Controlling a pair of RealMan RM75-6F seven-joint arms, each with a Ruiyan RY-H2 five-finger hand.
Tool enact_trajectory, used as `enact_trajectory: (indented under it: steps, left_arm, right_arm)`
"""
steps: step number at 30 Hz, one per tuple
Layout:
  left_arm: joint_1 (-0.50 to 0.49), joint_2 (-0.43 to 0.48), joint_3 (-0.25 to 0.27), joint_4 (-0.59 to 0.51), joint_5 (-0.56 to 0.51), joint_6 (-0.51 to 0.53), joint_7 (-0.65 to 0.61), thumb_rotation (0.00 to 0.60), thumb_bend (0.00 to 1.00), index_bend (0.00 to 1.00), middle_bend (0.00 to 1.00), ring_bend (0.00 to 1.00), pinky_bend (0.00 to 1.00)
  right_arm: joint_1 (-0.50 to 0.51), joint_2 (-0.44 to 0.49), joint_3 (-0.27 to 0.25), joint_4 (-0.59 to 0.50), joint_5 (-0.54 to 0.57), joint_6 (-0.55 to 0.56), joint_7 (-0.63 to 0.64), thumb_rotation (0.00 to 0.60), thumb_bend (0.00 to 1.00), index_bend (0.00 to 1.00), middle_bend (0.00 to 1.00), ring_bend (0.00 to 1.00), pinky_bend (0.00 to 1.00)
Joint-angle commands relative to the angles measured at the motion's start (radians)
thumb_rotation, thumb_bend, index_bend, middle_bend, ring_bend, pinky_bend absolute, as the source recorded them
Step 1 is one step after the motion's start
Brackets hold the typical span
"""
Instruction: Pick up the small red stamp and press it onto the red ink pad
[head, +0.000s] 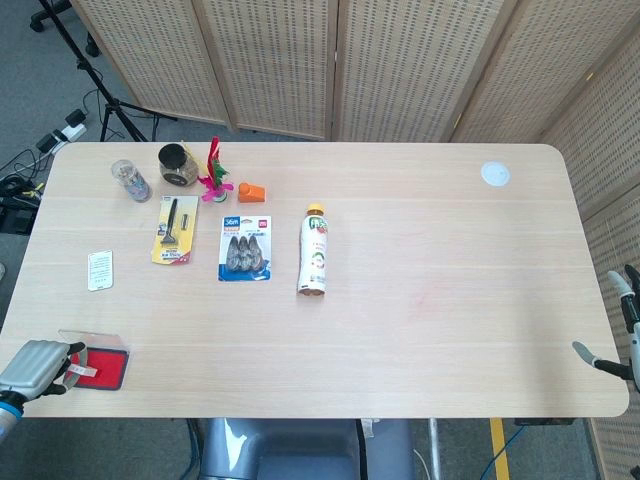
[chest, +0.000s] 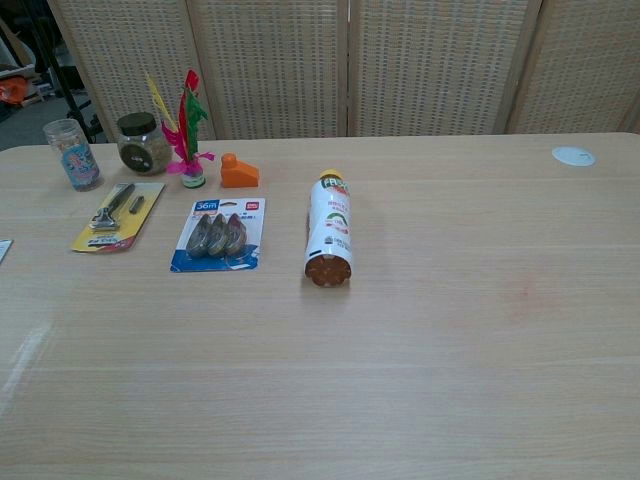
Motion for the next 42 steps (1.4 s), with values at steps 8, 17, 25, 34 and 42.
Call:
enact_trajectory:
  steps: [8, 17, 25, 34, 42]
  left_arm:
    - [-0.006, -0.007, 0.004, 0.005, -0.008, -0.011, -0.004, 0.6, 0.43, 0.62, 1.0, 0.96, 0.96]
    - [-0.014, -0.013, 0.007, 0.008, -0.02, -0.031, 0.001, 0.6, 0.43, 0.62, 1.0, 0.96, 0.96]
    - [-0.018, -0.015, 0.007, 0.008, -0.029, -0.042, 0.004, 0.6, 0.43, 0.63, 1.0, 0.96, 0.96]
    - [-0.017, -0.021, 0.012, 0.014, -0.03, -0.043, 0.008, 0.6, 0.43, 0.63, 1.0, 0.96, 0.96]
    - [-0.016, -0.025, 0.014, 0.019, -0.033, -0.042, 0.014, 0.6, 0.43, 0.63, 1.0, 0.96, 0.96]
  right_arm:
    - [-0.001, 0.003, 0.001, 0.0, 0.0, 0.001, 0.008, 0.6, 0.0, 0.0, 0.0, 0.0, 0.0]
    - [-0.002, 0.005, 0.002, 0.001, 0.0, 0.004, 0.015, 0.6, 0.0, 0.0, 0.0, 0.0, 0.0]
    - [-0.004, 0.005, 0.003, 0.003, -0.002, 0.009, 0.021, 0.6, 0.0, 0.0, 0.0, 0.0, 0.0]
    - [-0.005, 0.005, 0.004, 0.003, 0.001, 0.008, 0.028, 0.6, 0.0, 0.0, 0.0, 0.0, 0.0]
    - [-0.006, 0.008, 0.005, 0.002, 0.004, 0.007, 0.03, 0.6, 0.0, 0.0, 0.0, 0.0, 0.0]
